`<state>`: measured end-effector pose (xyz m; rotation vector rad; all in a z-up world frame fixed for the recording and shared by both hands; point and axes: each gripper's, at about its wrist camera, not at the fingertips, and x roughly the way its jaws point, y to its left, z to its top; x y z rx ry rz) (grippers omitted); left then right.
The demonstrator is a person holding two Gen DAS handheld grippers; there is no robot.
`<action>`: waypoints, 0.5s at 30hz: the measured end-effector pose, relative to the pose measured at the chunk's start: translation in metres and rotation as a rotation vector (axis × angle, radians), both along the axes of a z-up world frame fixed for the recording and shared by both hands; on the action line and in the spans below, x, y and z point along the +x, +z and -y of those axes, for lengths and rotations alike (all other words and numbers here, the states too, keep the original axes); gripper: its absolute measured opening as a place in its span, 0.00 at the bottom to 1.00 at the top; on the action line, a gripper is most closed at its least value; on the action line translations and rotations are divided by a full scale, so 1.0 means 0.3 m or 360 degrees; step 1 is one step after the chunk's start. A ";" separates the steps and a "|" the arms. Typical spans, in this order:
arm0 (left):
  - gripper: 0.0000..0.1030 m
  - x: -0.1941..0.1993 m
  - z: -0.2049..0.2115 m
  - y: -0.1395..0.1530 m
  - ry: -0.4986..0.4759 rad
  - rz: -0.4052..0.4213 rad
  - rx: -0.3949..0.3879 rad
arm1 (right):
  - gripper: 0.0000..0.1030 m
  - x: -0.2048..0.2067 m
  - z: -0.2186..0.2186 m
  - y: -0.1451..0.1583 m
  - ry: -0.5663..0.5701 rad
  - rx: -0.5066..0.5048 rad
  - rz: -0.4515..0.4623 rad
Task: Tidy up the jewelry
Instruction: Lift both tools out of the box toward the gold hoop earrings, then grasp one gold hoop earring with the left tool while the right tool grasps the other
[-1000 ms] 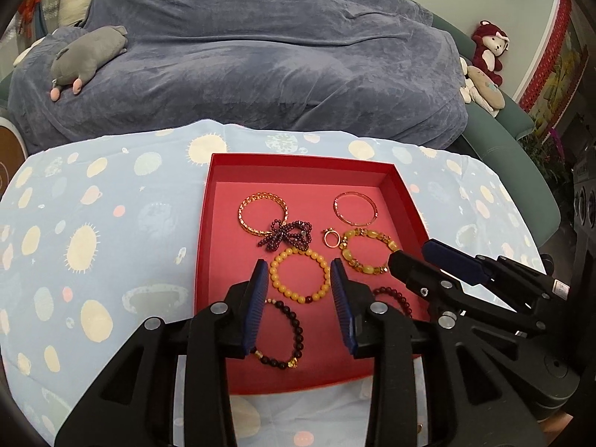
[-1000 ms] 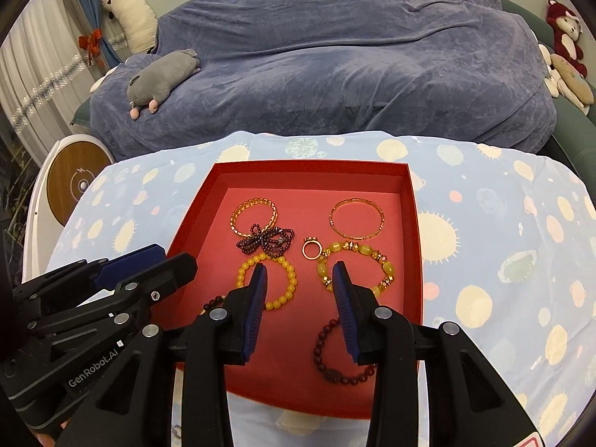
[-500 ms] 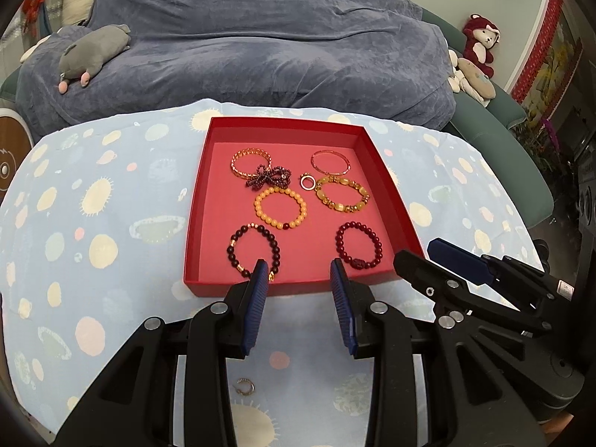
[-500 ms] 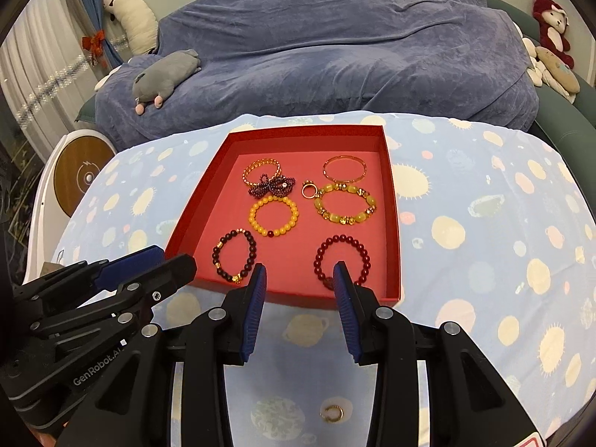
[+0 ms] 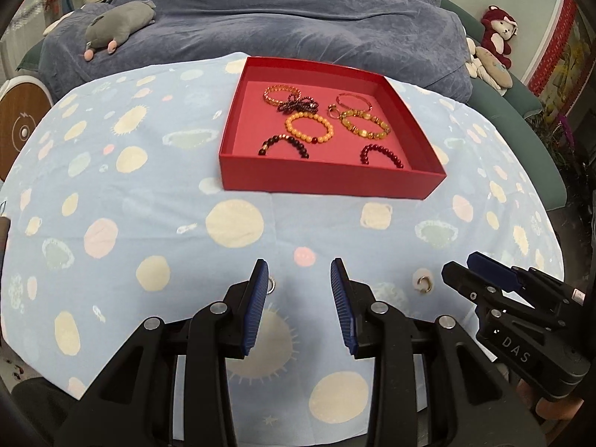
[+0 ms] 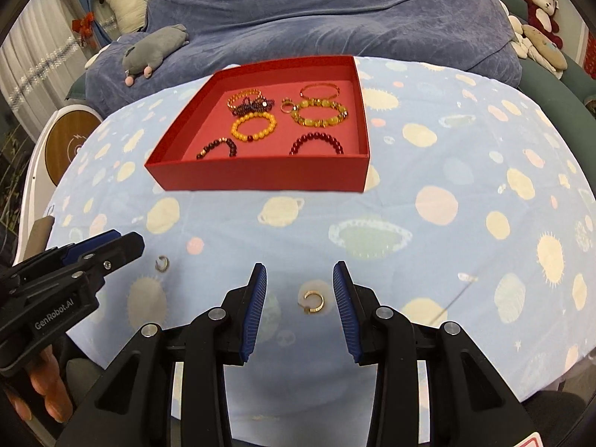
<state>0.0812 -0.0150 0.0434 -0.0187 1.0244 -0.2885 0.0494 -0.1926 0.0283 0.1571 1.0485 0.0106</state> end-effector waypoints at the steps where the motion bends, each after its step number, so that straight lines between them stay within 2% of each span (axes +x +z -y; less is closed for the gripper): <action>1: 0.33 -0.011 -0.009 -0.011 0.0007 -0.0008 0.0005 | 0.36 -0.013 -0.002 -0.015 -0.0002 0.0001 -0.0009; 8: 0.37 -0.062 -0.062 -0.079 0.0059 -0.0058 0.0004 | 0.36 -0.043 -0.004 -0.076 -0.0021 0.0001 -0.0042; 11: 0.43 -0.072 -0.077 -0.099 0.0083 -0.0063 0.0011 | 0.36 -0.036 -0.003 -0.090 -0.0030 0.0002 -0.0049; 15: 0.43 -0.070 -0.086 -0.115 0.0101 -0.0063 0.0030 | 0.36 -0.021 -0.005 -0.107 -0.0026 -0.0001 -0.0060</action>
